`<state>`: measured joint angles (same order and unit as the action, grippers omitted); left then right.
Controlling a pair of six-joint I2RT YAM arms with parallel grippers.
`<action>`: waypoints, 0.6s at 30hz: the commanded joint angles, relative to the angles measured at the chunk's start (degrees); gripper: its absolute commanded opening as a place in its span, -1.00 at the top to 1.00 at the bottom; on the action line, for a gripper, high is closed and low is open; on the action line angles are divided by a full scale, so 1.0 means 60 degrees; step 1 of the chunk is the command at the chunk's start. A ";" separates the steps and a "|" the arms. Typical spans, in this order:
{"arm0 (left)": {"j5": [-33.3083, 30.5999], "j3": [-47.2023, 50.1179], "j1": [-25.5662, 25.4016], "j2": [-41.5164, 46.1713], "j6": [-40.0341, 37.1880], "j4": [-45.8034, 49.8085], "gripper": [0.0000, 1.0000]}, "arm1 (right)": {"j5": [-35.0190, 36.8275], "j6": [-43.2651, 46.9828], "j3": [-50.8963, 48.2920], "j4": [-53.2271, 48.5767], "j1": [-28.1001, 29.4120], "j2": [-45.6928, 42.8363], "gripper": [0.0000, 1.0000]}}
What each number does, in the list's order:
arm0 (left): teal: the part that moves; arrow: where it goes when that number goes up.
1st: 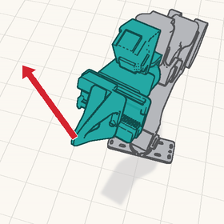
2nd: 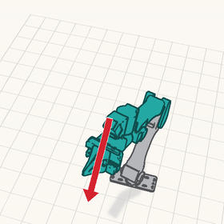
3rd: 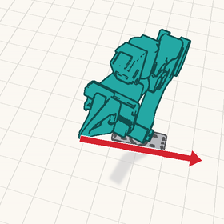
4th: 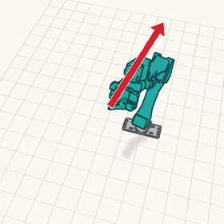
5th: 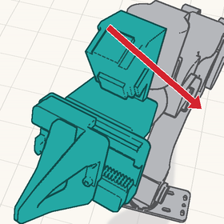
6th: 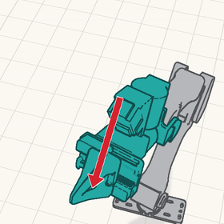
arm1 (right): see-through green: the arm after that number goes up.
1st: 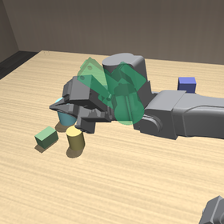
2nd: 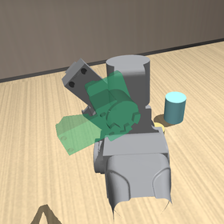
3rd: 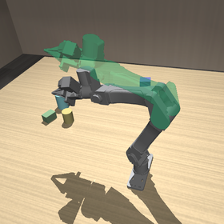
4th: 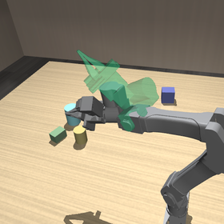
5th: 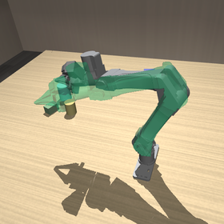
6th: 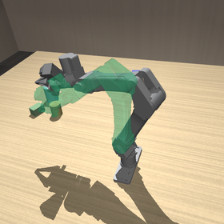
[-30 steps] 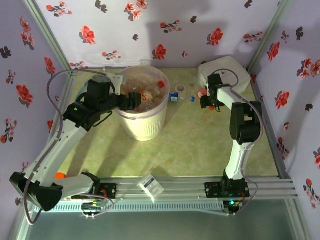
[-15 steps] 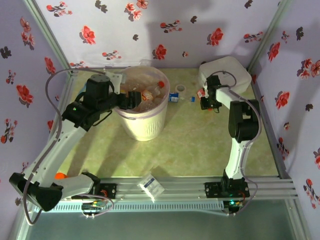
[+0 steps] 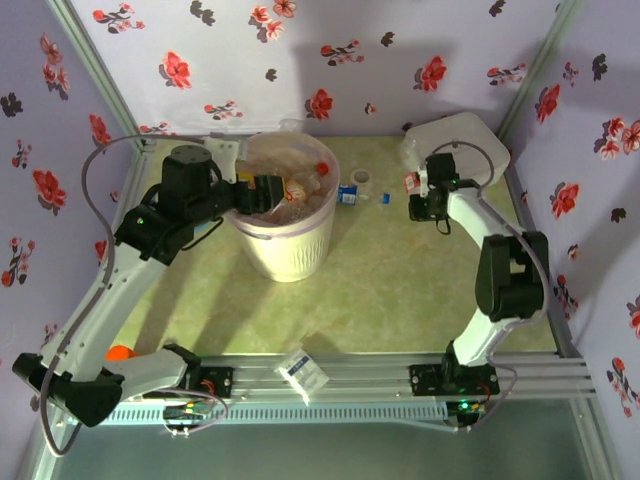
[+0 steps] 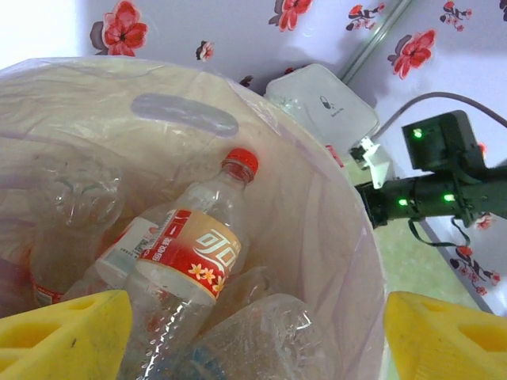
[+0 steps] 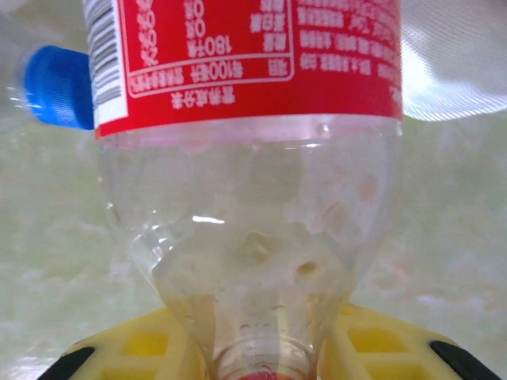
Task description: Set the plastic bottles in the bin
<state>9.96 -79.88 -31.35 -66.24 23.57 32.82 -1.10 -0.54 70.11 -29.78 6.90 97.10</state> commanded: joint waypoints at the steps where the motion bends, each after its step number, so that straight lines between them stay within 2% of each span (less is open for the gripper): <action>1: 0.0347 -0.0288 -0.0062 -0.0091 0.0336 -0.0578 -0.69 | -0.1087 -0.0636 -0.0593 0.0342 0.0121 -0.1167 0.36; 8: 0.1462 -0.0812 -0.0062 -0.0759 0.1051 -0.1933 -0.99 | -0.2715 -0.0927 -0.2493 0.1617 0.1101 -0.4887 0.41; 10: 0.1725 -0.1070 -0.0078 -0.1079 0.1228 -0.2215 -0.99 | -0.3337 -0.1255 -0.2813 0.1996 0.1420 -0.5779 0.41; 14: 0.2036 -0.1671 -0.0142 -0.1893 0.1583 -0.2618 -1.00 | -0.3595 -0.1598 -0.3209 0.2397 0.2410 -0.7120 0.41; 18: 0.2252 -0.2318 -0.0324 -0.2678 0.1803 -0.2955 -0.99 | -0.3814 -0.1668 -0.3041 0.2365 0.3260 -0.7526 0.41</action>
<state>20.62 -90.67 -32.38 -80.03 31.92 19.16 -21.04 -8.69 51.94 -17.54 24.14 52.51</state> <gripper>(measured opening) 0.997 0.330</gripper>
